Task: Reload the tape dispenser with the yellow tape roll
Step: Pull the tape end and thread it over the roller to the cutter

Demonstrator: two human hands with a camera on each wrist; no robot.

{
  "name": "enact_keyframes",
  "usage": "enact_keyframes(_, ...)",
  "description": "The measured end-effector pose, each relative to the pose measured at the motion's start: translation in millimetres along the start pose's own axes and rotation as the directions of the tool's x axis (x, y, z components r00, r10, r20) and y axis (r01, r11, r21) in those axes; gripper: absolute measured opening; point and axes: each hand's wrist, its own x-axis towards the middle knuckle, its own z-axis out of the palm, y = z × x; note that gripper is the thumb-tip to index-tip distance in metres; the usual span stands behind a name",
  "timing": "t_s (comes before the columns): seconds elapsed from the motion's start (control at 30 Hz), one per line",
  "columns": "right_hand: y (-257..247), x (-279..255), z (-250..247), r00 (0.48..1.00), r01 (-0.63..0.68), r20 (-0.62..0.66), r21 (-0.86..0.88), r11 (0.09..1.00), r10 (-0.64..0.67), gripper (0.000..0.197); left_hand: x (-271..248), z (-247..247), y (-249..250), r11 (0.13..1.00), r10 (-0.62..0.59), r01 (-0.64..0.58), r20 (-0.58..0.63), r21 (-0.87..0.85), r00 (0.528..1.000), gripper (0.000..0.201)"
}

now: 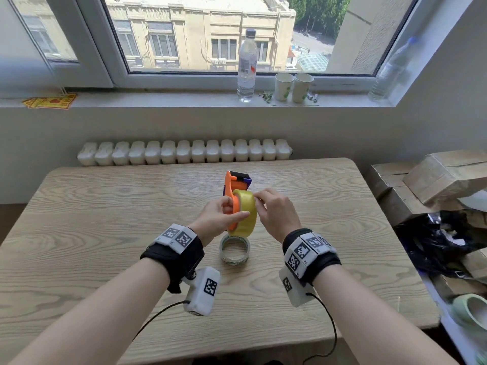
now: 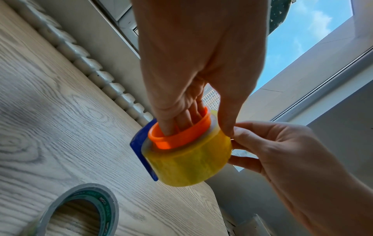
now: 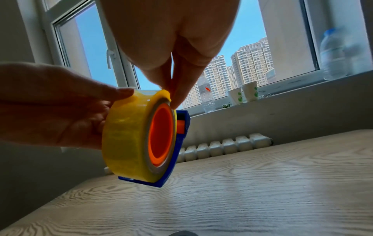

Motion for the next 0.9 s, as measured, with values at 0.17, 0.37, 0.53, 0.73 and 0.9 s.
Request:
enact_keyframes(0.17, -0.5, 5.7, 5.6, 0.999, 0.001, 0.038, -0.183, 0.983, 0.006, 0.014, -0.2, -0.3, 0.9, 1.0, 0.013, -0.013, 0.004, 0.019, 1.0, 0.037)
enact_keyframes(0.37, -3.1, 3.2, 8.8, 0.995, 0.089, 0.003, -0.389, 0.917, -0.096, 0.026, 2.0, 0.0, -0.5, 0.998, -0.008, 0.007, 0.005, 0.056, 1.0, 0.036)
enact_keyframes(0.53, 3.2, 2.1, 14.7, 0.999, 0.012, -0.052, -0.052, 0.999, -0.014, 0.007, 6.6, -6.1, -1.7, 0.999, -0.023, 0.024, -0.03, 0.037, 0.999, 0.027)
enact_keyframes(0.73, -3.5, 9.6, 6.2, 0.834, -0.541, 0.356, 0.682, 0.492, 0.423, 0.026, 5.6, -8.1, -0.1, 0.999, 0.038, -0.038, 0.01, -0.031, 0.999, 0.042)
enact_keyframes(0.9, -5.3, 14.3, 1.3, 0.779, -0.607, 0.474, 0.737, 0.299, 0.411, 0.026, 8.6, -11.0, 4.0, 0.998, 0.063, -0.062, 0.026, -0.016, 0.998, 0.042)
